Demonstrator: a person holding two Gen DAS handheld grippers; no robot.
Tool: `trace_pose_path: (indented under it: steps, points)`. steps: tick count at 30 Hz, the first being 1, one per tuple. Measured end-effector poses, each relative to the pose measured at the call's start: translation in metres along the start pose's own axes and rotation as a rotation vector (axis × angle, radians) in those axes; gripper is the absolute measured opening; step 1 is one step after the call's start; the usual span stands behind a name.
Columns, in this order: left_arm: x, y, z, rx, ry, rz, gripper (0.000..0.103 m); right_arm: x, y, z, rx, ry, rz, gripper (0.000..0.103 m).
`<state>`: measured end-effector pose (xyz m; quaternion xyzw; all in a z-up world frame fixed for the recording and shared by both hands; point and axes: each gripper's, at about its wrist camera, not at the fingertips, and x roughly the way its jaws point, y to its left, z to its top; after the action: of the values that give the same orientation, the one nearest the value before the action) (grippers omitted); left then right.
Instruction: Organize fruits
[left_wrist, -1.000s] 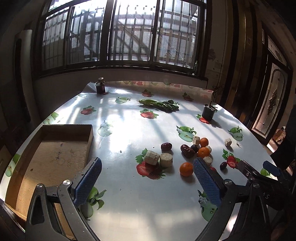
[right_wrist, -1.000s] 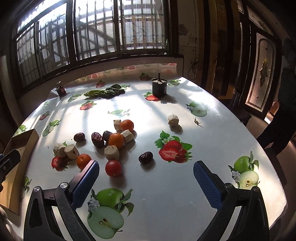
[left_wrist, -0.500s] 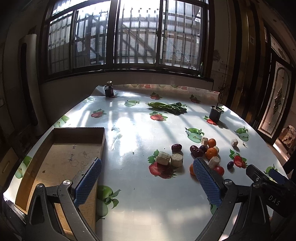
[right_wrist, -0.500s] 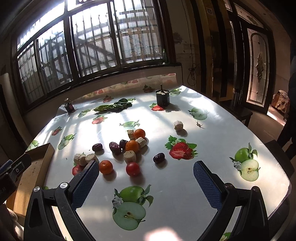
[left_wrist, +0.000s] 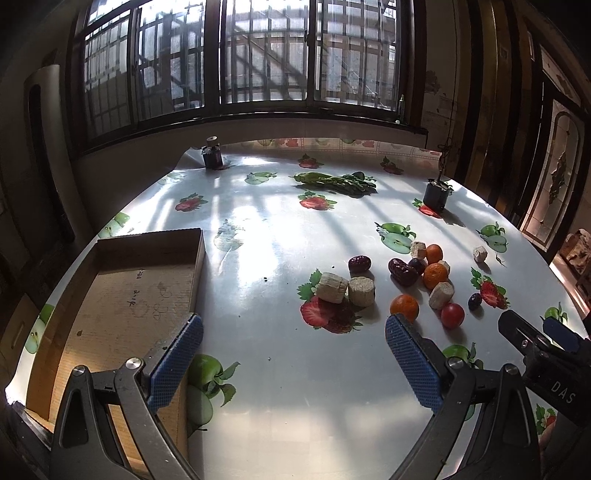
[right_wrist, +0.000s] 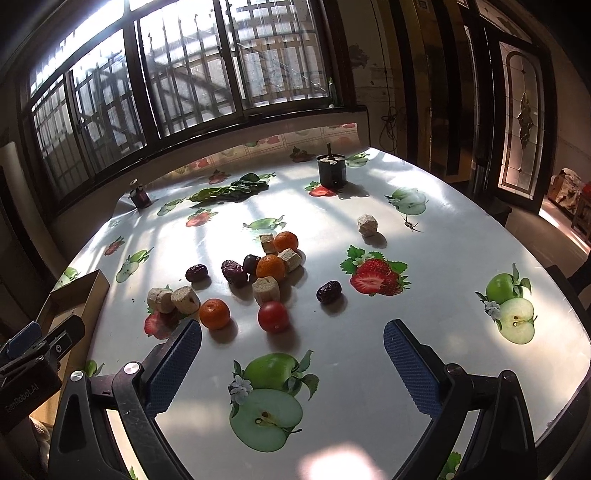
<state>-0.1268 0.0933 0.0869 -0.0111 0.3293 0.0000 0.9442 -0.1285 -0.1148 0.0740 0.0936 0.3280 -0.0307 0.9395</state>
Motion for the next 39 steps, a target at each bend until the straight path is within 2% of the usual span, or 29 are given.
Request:
trace_pose_path:
  steps: [5,11,15,19,21,22,23,24,26,29,32,37,39]
  points:
    - [0.006,0.001,-0.002,-0.001,0.020,-0.003,0.099,0.003,0.002,-0.001,-0.015,0.007,0.011,0.098]
    - [0.013,0.019,0.004,-0.045,0.038,0.011,0.099,0.004,-0.010,0.001,-0.024,0.013,0.012,0.085]
    - [0.016,0.029,0.007,-0.058,0.057,-0.019,0.099,0.004,-0.029,0.005,-0.015,0.015,-0.019,0.076]
    - [0.024,0.028,0.006,-0.064,0.090,-0.042,0.099,0.007,-0.045,0.010,-0.007,0.027,-0.031,0.073]
    - [0.028,0.027,0.005,-0.071,0.106,-0.054,0.099,0.010,-0.047,0.012,-0.011,0.044,-0.011,0.072]
    - [0.030,0.027,0.005,-0.072,0.114,-0.062,0.097,0.013,-0.046,0.013,-0.017,0.055,0.005,0.072]
    - [0.033,0.027,0.005,-0.072,0.124,-0.071,0.088,0.015,-0.043,0.013,-0.027,0.066,0.018,0.072]
    - [0.035,0.026,0.005,-0.070,0.139,-0.084,0.074,0.018,-0.038,0.013,-0.046,0.078,0.031,0.072]
    - [0.043,0.025,0.005,-0.074,0.182,-0.123,0.057,0.025,-0.027,0.014,-0.090,0.103,0.056,0.072]
    - [0.049,0.024,0.004,-0.079,0.210,-0.130,0.055,0.034,-0.013,0.015,-0.133,0.126,0.099,0.072]
    - [0.051,0.022,0.006,-0.065,0.208,-0.114,0.055,0.043,-0.003,0.014,-0.170,0.134,0.122,0.072]
    - [0.065,0.012,0.022,-0.056,0.201,-0.129,0.055,0.063,-0.001,0.012,-0.173,0.177,0.150,0.072]
    - [0.077,0.007,0.027,-0.053,0.210,-0.137,0.055,0.069,-0.001,0.011,-0.165,0.196,0.169,0.062]
